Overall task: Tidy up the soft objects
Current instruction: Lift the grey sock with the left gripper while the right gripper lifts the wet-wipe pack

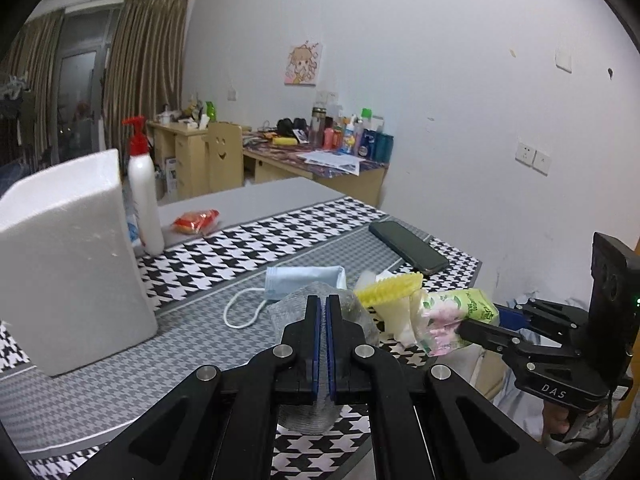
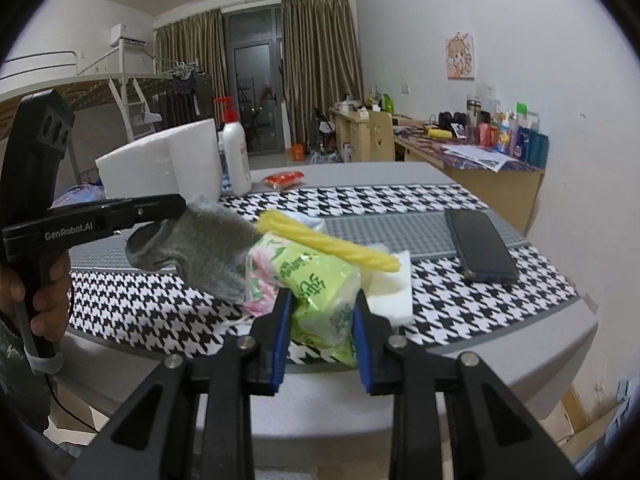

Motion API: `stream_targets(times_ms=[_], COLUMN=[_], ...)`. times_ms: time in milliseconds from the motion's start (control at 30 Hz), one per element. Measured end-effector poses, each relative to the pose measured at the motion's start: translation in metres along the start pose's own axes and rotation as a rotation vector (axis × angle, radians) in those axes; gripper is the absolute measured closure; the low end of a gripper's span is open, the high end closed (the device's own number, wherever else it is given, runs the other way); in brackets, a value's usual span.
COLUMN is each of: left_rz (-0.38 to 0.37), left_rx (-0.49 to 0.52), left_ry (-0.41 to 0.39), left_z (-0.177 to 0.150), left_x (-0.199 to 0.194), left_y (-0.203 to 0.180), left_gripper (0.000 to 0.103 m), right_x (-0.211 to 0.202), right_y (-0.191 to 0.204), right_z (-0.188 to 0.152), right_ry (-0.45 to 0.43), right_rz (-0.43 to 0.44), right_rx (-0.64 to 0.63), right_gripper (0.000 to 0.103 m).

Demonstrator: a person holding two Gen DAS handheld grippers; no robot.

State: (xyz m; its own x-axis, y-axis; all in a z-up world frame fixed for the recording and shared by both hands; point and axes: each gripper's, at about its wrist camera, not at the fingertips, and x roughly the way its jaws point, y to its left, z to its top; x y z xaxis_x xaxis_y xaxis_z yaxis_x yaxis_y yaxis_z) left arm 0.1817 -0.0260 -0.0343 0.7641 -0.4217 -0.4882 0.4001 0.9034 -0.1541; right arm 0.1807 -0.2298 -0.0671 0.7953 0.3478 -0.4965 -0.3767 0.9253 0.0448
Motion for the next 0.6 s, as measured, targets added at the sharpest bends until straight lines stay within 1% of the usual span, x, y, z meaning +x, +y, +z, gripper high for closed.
stream_targets(times_ms=[300,600], left_rz=[0.026,0.068], left_rx=[-0.022,-0.049], left_ry=[-0.045,-0.058], left_z=[0.007,0.010], left_x=[-0.022,-0.035], left_y=[0.003,0.007], left_gripper=[0.101,0.101], right_x=[-0.013,-0.014], right_y=[0.005,0.012], right_z=[0.011,0.018], right_ry=[-0.053,-0.068], right_rz=[0.024,0.028], right_rx=[-0.003,-0.018], right_gripper=[0.070,0.070])
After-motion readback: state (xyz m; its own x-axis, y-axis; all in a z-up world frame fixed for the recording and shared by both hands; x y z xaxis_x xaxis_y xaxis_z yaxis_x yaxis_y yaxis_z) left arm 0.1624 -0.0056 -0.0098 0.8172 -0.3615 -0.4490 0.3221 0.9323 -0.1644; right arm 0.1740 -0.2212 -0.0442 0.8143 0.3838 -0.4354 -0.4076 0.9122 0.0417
